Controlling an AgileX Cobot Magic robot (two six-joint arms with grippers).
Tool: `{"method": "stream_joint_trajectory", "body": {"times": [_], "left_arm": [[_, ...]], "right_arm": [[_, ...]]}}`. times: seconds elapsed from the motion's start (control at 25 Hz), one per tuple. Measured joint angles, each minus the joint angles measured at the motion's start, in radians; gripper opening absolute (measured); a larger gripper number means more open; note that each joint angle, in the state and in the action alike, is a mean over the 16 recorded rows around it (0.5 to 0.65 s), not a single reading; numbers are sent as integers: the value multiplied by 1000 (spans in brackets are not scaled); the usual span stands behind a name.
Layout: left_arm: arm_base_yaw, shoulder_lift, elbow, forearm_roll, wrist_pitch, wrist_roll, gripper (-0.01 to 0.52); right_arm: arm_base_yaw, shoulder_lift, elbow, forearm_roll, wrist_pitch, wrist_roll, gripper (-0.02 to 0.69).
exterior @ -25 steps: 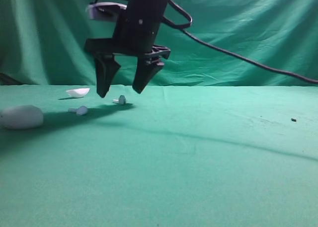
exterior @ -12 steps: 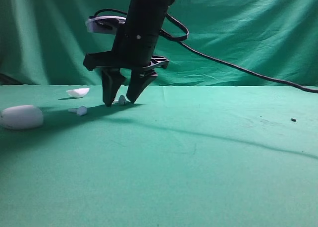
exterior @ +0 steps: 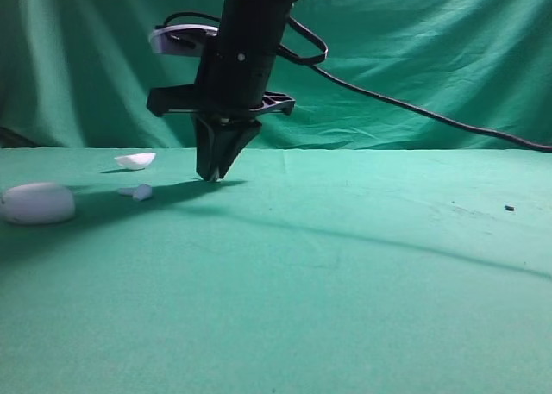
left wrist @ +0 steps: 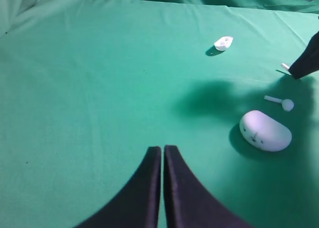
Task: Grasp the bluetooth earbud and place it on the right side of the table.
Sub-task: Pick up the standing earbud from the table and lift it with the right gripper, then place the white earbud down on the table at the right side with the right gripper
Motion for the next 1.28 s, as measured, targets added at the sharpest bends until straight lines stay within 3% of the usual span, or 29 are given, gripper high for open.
{"method": "stream_joint_trajectory", "body": {"times": [0.36,0.64,0.96,1.28], "left_arm": [[0,0,0,0,0,0,0],[0,0,0,0,0,0,0],[0,0,0,0,0,0,0],[0,0,0,0,0,0,0]], "right_arm": [[-86,-137,-28,-8,171,77,74],[-238,-358,174,-19,226,139,74],[-385,-584,666,-37,14,165,74],[-427,-624,1015,-58,-233,187,74]]}}
